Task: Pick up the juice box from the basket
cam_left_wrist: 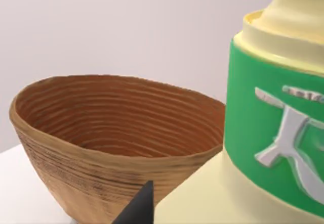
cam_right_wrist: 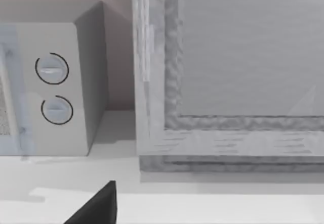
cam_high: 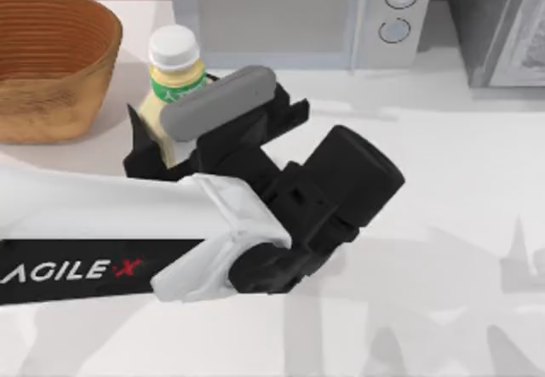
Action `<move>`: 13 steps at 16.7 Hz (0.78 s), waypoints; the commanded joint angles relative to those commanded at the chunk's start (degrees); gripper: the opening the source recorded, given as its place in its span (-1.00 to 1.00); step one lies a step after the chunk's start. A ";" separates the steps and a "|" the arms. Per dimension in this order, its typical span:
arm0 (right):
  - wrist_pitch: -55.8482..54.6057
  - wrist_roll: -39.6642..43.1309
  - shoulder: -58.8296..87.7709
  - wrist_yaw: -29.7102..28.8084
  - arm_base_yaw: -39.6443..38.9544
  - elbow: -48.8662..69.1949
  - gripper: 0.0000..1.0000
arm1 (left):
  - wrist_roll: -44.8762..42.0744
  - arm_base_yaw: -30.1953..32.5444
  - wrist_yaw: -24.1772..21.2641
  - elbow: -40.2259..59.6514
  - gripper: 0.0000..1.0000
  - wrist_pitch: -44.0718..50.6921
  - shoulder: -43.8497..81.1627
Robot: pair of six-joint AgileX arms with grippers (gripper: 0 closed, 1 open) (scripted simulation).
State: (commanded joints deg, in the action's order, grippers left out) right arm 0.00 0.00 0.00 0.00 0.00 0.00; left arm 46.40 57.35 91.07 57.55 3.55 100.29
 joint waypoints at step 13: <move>0.00 0.00 0.00 0.00 0.00 0.00 1.00 | -9.01 -0.16 -0.91 -0.75 -1.00 -13.30 4.87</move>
State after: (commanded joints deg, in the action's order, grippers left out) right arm 0.00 0.00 0.00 0.00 0.00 0.00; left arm 37.39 57.20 90.15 56.80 -9.75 105.15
